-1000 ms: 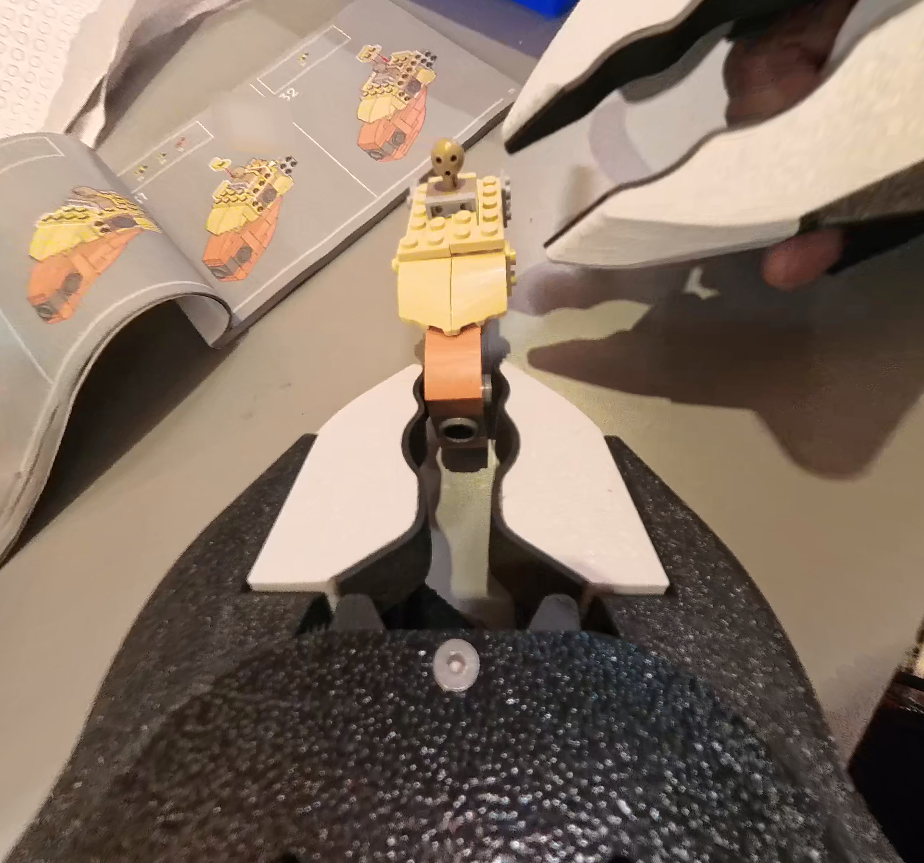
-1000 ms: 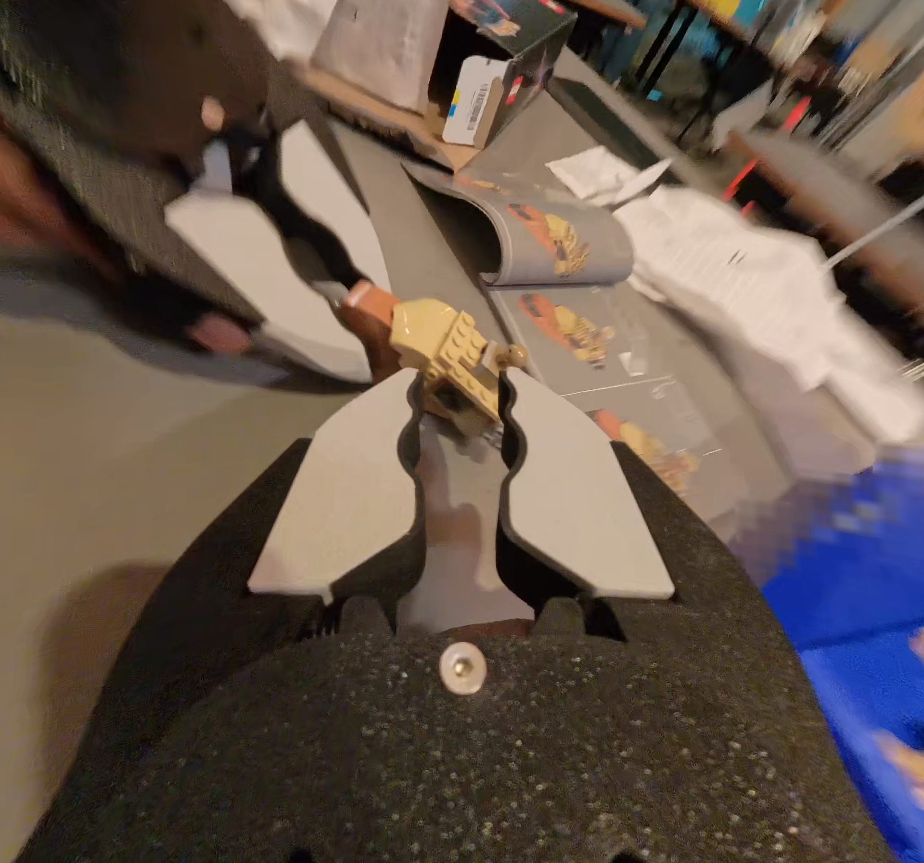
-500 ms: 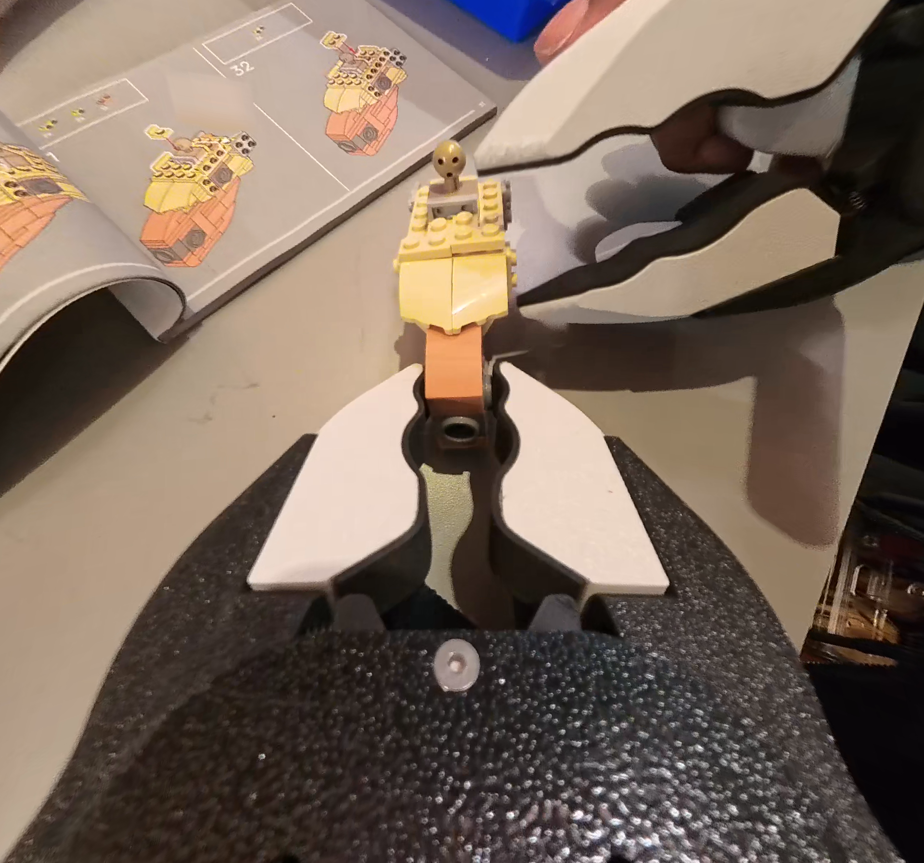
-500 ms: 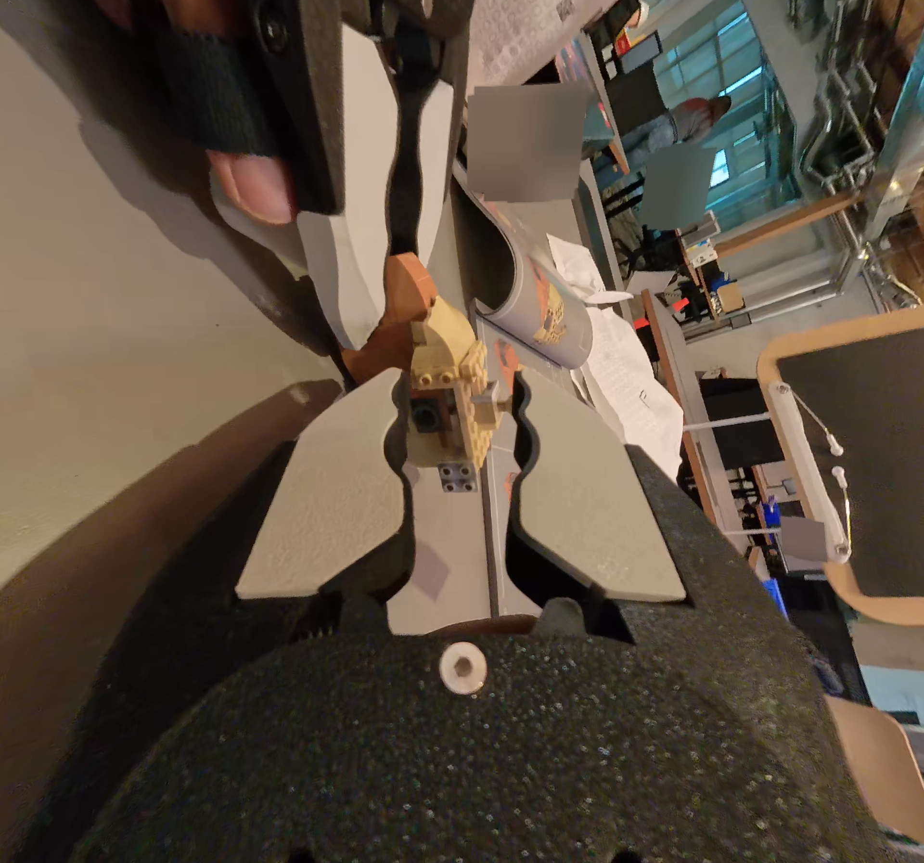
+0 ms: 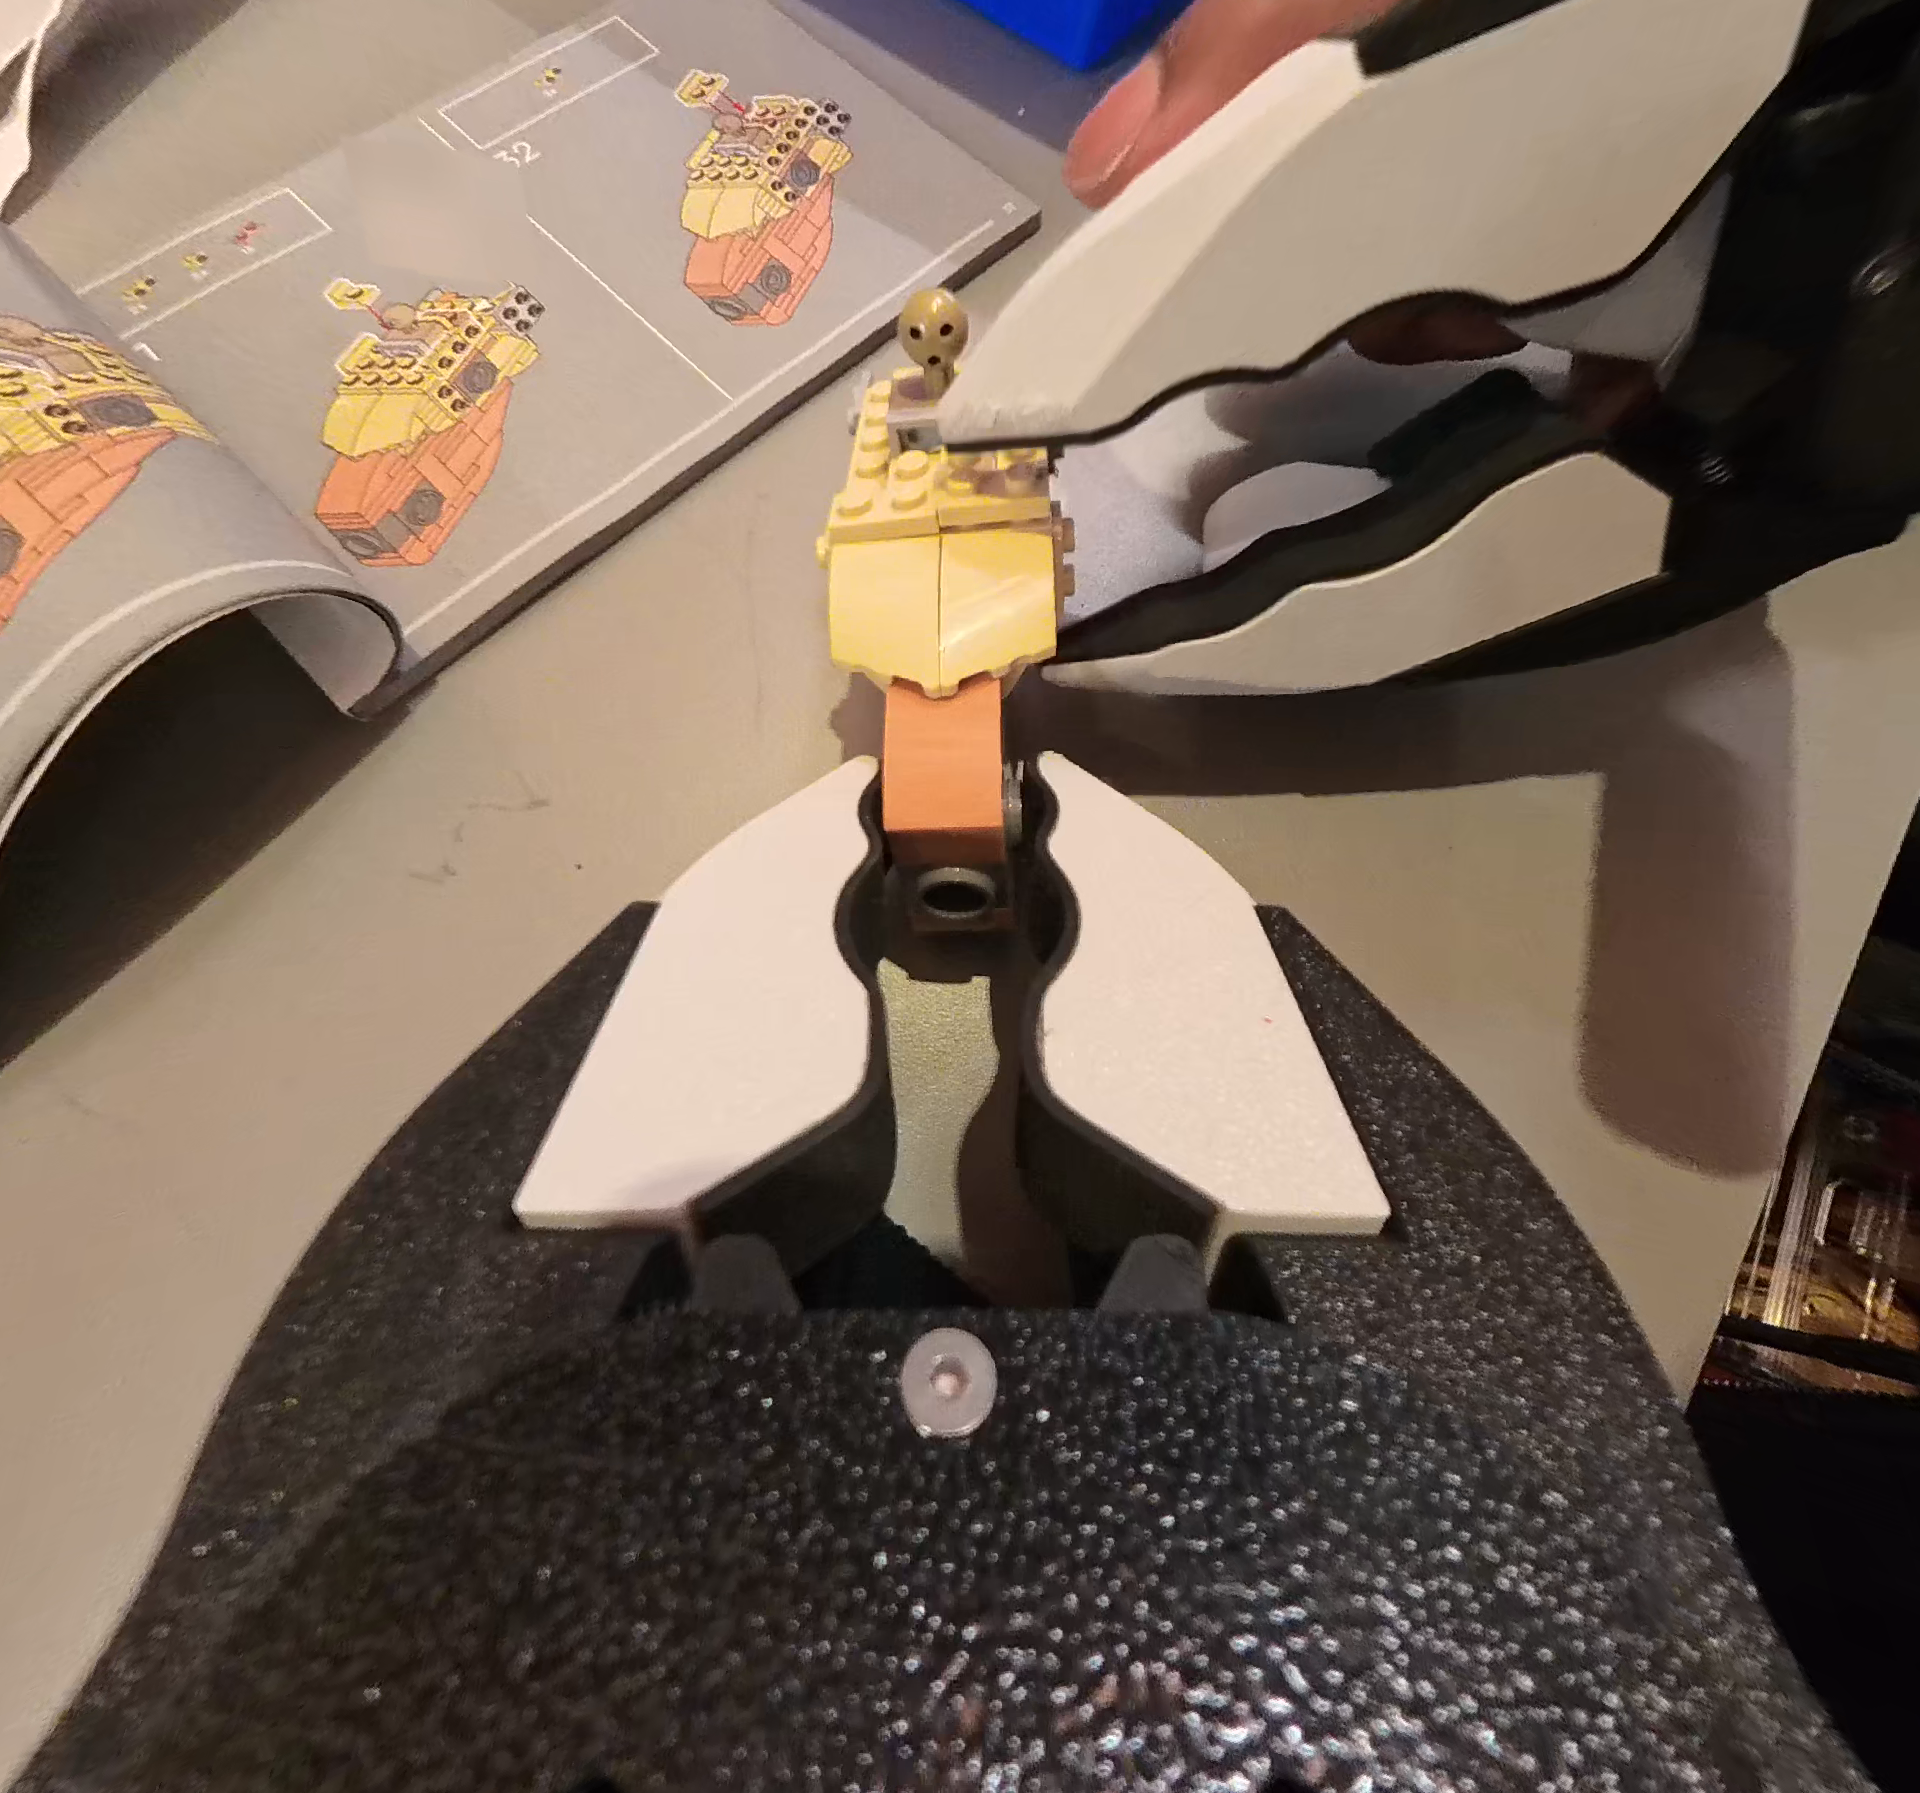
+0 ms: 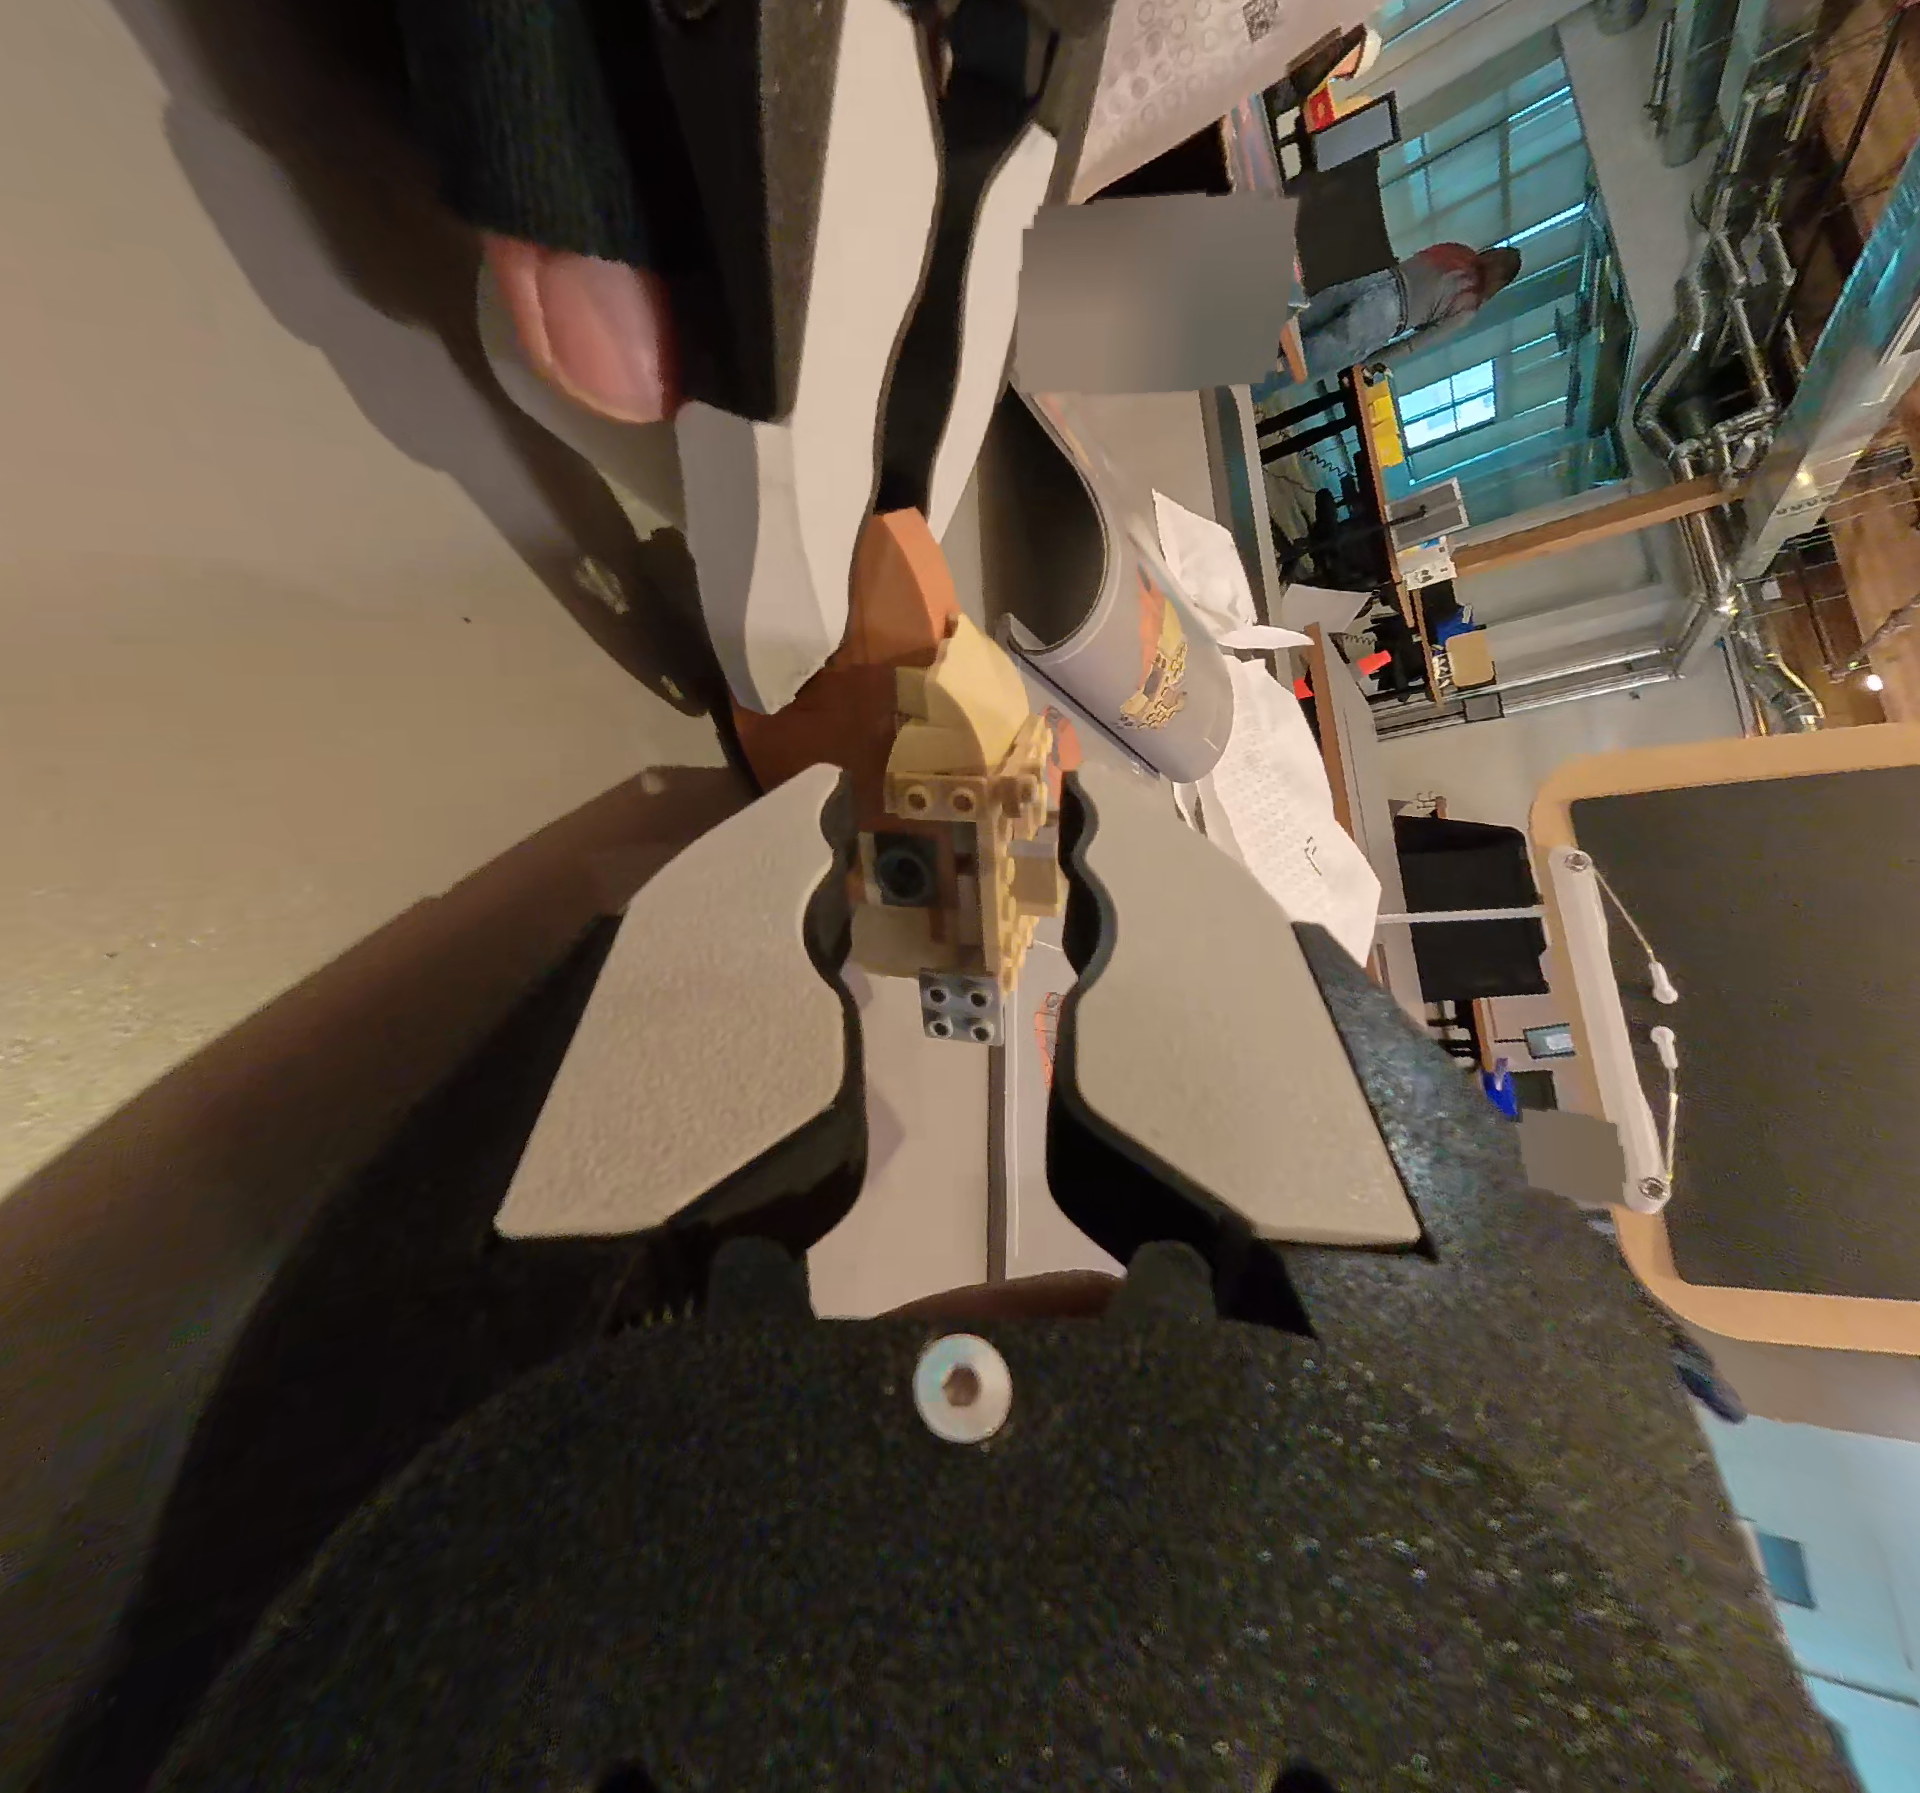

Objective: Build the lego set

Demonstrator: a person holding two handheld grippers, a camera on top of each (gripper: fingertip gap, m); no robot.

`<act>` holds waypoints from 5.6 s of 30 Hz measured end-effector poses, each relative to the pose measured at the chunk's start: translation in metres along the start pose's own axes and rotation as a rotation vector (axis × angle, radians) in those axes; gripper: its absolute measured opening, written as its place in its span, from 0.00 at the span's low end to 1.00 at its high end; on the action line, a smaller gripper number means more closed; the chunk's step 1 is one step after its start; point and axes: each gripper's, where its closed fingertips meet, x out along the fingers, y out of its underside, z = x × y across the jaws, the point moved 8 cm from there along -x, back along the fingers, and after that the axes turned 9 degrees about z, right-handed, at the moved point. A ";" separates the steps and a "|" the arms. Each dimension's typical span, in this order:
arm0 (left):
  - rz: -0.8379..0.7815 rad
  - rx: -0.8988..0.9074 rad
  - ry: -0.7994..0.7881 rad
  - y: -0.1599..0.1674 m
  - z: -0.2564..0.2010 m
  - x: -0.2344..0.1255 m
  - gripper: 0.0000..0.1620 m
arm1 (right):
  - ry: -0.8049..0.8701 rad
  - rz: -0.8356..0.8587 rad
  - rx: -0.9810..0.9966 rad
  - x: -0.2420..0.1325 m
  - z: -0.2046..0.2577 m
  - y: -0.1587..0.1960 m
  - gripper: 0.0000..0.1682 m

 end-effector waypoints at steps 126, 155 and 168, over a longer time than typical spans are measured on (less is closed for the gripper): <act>0.006 -0.015 0.036 0.000 0.000 0.000 0.14 | 0.104 0.057 -0.216 -0.001 0.006 0.000 0.15; -0.023 -0.003 -0.001 0.000 0.000 -0.002 0.14 | 0.003 0.038 -0.192 0.007 0.003 0.001 0.27; 0.009 0.015 -0.023 0.001 0.000 0.000 0.13 | -0.024 0.012 -0.199 0.006 -0.002 0.000 0.19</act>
